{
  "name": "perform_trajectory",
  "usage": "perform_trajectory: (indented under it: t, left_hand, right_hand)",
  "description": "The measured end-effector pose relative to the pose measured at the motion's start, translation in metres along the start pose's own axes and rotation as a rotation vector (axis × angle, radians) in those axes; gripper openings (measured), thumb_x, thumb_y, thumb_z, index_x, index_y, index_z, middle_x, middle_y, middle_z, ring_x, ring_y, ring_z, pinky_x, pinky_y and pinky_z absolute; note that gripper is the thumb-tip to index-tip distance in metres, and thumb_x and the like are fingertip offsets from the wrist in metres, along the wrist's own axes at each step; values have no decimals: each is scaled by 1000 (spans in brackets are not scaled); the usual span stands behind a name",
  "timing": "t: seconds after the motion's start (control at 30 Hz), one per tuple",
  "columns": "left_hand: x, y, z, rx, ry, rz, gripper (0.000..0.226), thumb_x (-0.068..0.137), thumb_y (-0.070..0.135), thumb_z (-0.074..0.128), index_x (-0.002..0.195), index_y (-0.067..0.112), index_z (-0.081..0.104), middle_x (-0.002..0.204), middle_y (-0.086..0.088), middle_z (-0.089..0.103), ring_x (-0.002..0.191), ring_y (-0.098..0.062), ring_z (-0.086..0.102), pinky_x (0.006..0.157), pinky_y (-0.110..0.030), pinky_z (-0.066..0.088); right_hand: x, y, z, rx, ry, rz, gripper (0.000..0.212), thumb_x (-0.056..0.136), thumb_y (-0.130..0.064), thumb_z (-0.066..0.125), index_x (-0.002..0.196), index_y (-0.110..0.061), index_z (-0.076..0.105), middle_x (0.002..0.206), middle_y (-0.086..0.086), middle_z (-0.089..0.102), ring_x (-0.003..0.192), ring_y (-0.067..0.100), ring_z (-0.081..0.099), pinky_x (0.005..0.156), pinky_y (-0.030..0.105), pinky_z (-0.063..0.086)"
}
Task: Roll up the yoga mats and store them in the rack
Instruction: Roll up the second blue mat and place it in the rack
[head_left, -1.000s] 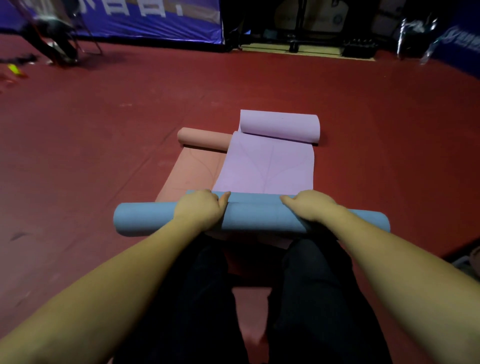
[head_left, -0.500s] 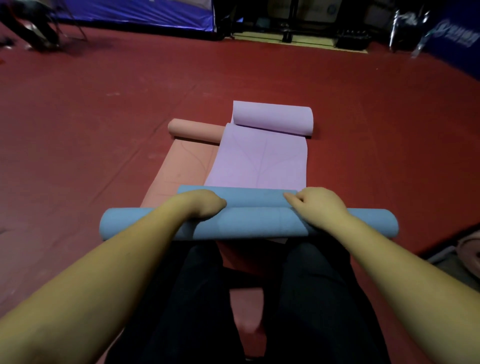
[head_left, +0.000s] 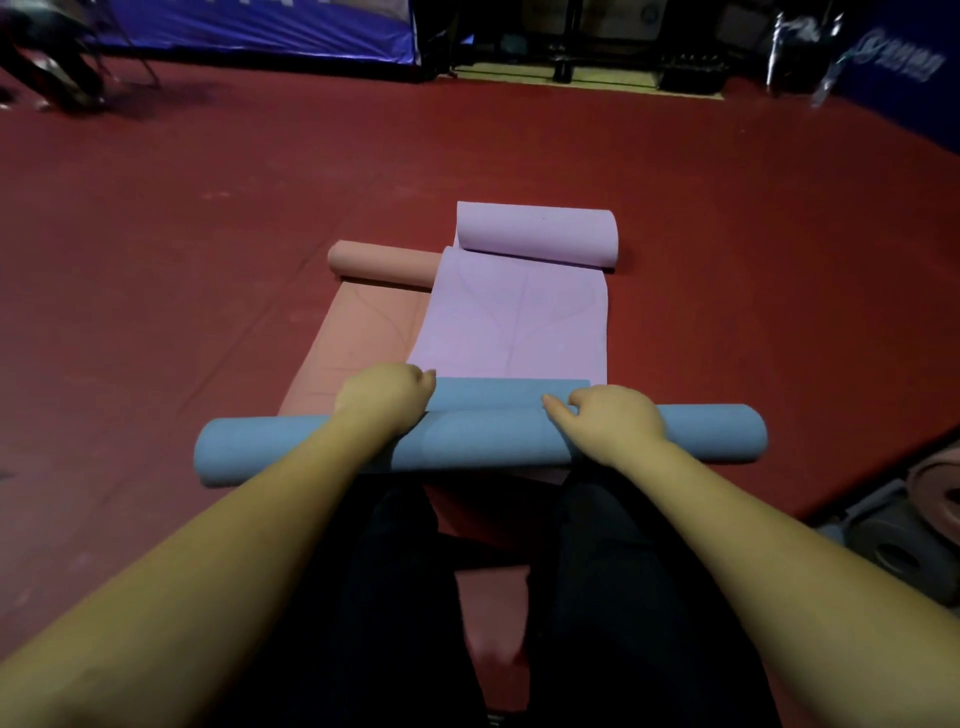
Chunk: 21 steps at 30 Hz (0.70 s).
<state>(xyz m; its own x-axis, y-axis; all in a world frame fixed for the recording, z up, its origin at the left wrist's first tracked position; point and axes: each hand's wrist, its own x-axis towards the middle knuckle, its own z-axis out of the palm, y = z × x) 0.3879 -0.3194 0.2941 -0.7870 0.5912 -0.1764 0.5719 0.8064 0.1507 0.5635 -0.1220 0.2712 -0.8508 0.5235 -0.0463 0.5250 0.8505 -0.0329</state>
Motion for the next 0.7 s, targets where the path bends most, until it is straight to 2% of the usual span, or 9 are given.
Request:
perform_trajectory:
  t: [0.07,0.17,0.23,0.3,0.37,0.5,0.57,0.7]
  left_hand:
    - [-8,-3,5,1,194,15,51,105,40,28,100,9,68,105,-17,67,94,-37,60,77,-39,46]
    - [-21,-5,15,-42,252,18,53,103,46,29,95,9,67,100,-17,68,93,-37,61,75,-40,43]
    - [-34,-6,24,13,277,68,64,97,57,24,90,8,65,96,-16,68,92,-38,62,75,-41,42]
    - [-43,-6,27,97,245,122,78,88,64,9,87,9,65,93,-14,68,90,-37,62,76,-41,39]
    - [-43,-5,20,133,202,112,83,85,62,2,91,10,67,96,-13,69,92,-36,62,80,-41,40]
    - [-34,0,1,95,184,96,67,102,55,19,94,10,67,102,-15,69,95,-37,63,80,-40,45]
    - [-35,4,-8,60,120,95,63,104,52,20,96,10,67,107,-16,68,98,-36,62,83,-40,45]
    - [-39,6,-13,18,-68,31,62,103,48,20,118,7,64,127,-20,61,114,-36,57,95,-40,42]
  right_hand:
    - [4,0,-2,-5,-32,-6,61,96,-65,25,90,-21,67,108,9,69,104,30,61,73,34,39]
    - [12,-1,-5,-6,-113,9,67,96,-65,23,104,-19,71,116,12,68,109,30,60,82,34,43]
    - [18,-1,-8,10,-191,25,71,95,-66,21,113,-18,70,122,12,65,112,31,59,89,35,45]
    - [22,-3,-14,32,-256,42,72,95,-66,23,121,-17,67,129,14,62,117,31,57,95,36,44]
    - [24,-4,-21,75,-291,66,73,94,-66,25,127,-13,64,134,15,59,120,32,55,97,37,42]
    - [24,-2,-40,119,-356,81,76,95,-65,26,133,-7,57,143,18,51,126,32,51,101,37,39]
    - [20,2,-53,165,-426,80,73,97,-63,29,137,-7,54,147,16,47,129,31,49,104,36,36]
    - [14,8,-59,201,-575,75,67,97,-62,34,141,-14,51,152,10,43,133,26,45,108,35,32]
